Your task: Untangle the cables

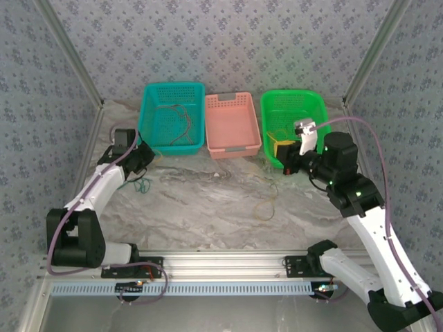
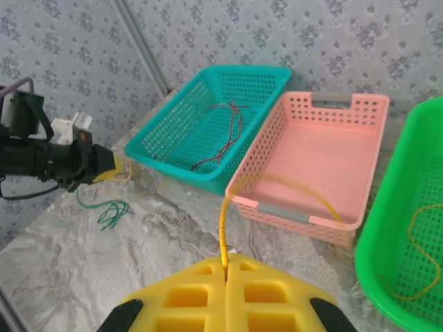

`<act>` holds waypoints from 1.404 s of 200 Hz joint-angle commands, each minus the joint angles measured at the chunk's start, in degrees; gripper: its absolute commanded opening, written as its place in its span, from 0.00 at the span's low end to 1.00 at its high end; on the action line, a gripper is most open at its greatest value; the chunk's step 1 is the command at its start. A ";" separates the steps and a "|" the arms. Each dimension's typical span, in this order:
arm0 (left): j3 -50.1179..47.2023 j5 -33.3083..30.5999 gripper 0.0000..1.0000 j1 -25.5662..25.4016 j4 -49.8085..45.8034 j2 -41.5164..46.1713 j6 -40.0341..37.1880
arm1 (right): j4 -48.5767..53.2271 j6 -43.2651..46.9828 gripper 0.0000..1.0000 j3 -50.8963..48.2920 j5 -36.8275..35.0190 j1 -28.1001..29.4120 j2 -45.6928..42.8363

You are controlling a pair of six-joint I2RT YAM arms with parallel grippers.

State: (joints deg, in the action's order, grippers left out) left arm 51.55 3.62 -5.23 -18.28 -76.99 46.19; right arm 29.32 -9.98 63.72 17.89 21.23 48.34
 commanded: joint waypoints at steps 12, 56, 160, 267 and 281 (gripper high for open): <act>-0.89 -1.65 0.00 0.20 -1.32 0.32 -1.55 | 2.88 0.72 0.00 2.66 1.84 -2.03 0.13; -2.24 3.77 0.08 -1.58 -0.57 -0.09 -1.47 | 3.48 0.36 0.00 6.91 3.21 -2.51 2.57; -2.11 -0.14 0.69 -23.06 -0.92 16.81 -1.53 | -0.20 -4.82 0.00 14.98 2.42 -1.77 8.61; -10.06 -3.02 0.47 -43.78 22.62 8.32 -4.32 | 3.84 -5.84 0.00 46.74 -4.29 -1.97 19.59; -9.57 -3.91 0.52 -45.86 24.26 6.76 -5.29 | 4.87 -5.77 0.00 52.95 -5.02 -2.06 22.63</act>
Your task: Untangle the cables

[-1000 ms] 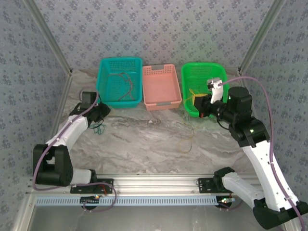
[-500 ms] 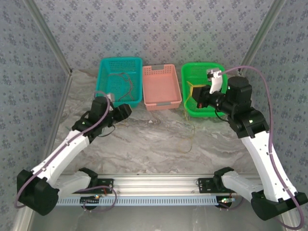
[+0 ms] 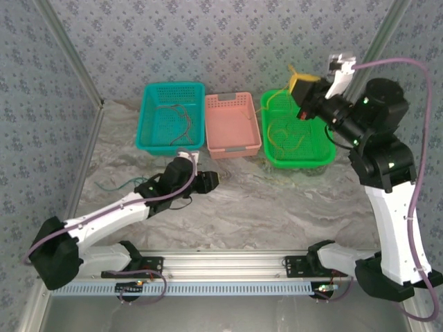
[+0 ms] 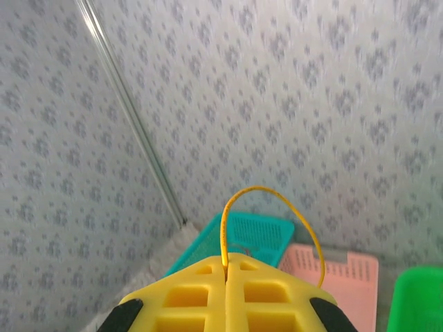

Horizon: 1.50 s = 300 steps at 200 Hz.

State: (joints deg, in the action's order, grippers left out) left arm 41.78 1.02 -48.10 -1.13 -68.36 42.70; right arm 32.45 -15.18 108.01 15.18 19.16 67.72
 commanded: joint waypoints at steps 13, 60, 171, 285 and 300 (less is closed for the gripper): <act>0.32 -2.51 0.57 -4.54 8.44 -2.84 -2.39 | 3.86 -0.30 0.00 13.45 -3.21 -0.25 5.65; 1.58 -3.31 0.62 -7.30 10.32 -5.80 -2.12 | 4.94 -1.68 0.00 31.49 1.07 -7.44 15.78; -3.19 -8.22 0.62 -9.32 4.15 3.67 -2.88 | -15.03 -18.27 0.00 48.71 9.81 -25.49 33.22; -4.03 -7.89 0.61 -9.38 4.87 1.21 -2.30 | -5.29 -8.02 0.00 38.81 11.46 -23.38 47.64; -4.43 -7.87 0.62 -9.38 5.25 1.27 -2.18 | -10.10 -6.75 0.00 25.98 9.38 -21.96 43.76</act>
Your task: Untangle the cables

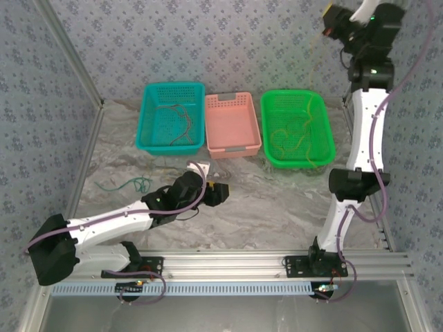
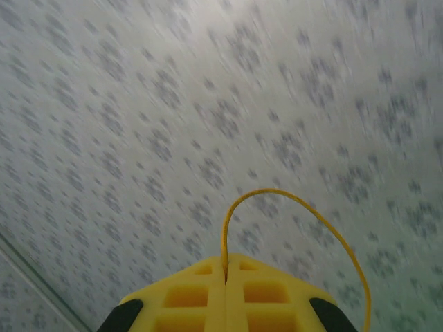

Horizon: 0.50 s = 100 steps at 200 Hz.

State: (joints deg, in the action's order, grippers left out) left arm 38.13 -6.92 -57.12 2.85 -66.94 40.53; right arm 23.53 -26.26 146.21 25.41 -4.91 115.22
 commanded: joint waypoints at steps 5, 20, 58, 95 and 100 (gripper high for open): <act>-0.86 0.03 0.61 -0.35 1.15 -0.23 -0.04 | -2.79 4.33 0.00 -16.55 -1.69 2.30 -5.09; -0.66 0.15 0.61 -0.35 0.71 -0.10 -0.29 | -5.68 3.67 0.00 -26.60 -3.40 2.67 -7.28; -0.45 -0.32 0.61 -0.36 -0.75 0.93 -0.40 | -6.22 3.36 0.00 -40.34 -5.99 3.50 -6.72; -0.79 -1.66 0.61 -0.35 -2.92 4.29 0.12 | -1.32 3.19 0.00 -41.62 -7.58 2.96 -2.70; -0.70 -2.05 0.61 -0.35 -3.60 4.96 0.06 | -0.55 3.24 0.00 -41.42 -7.92 2.81 -2.32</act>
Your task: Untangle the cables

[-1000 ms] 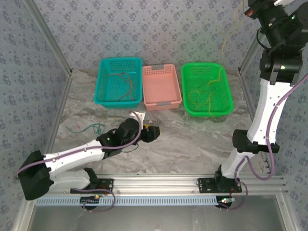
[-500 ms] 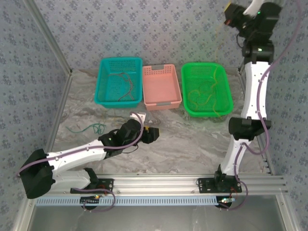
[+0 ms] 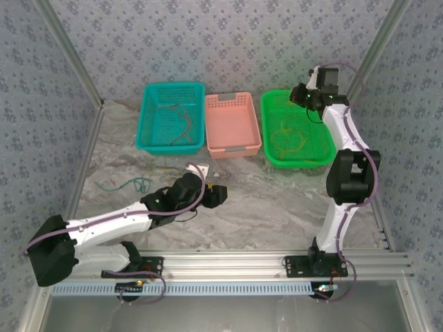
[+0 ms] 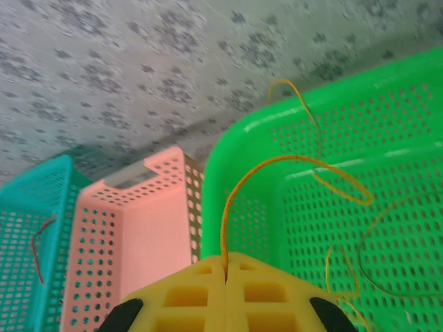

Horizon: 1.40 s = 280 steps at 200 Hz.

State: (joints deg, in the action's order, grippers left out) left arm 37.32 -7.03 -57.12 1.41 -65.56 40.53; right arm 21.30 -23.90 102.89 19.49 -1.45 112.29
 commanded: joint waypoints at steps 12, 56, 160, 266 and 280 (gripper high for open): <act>0.25 -3.33 0.61 -0.36 -4.01 5.19 0.26 | 2.62 0.88 0.00 1.49 -3.31 -0.81 0.61; -0.10 -6.12 0.61 0.58 -8.14 10.67 0.11 | 5.47 1.76 0.00 -2.39 -7.88 -0.67 -2.88; -0.55 -7.68 0.61 1.47 -11.26 13.57 1.58 | 1.94 4.11 0.17 -19.74 -9.67 0.07 -10.32; 2.89 -7.57 0.73 24.47 -39.88 19.83 8.49 | 1.78 7.91 0.61 -25.29 -22.49 8.13 -30.17; 3.32 -5.09 0.76 29.85 -43.19 19.76 7.71 | 1.33 7.90 0.60 -27.50 -22.45 11.19 -33.75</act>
State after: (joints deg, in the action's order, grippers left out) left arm 37.98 -15.92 -33.93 -33.36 -46.48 48.53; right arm 22.31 -17.23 78.87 -0.25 6.00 83.74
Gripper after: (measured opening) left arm 0.737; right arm 0.605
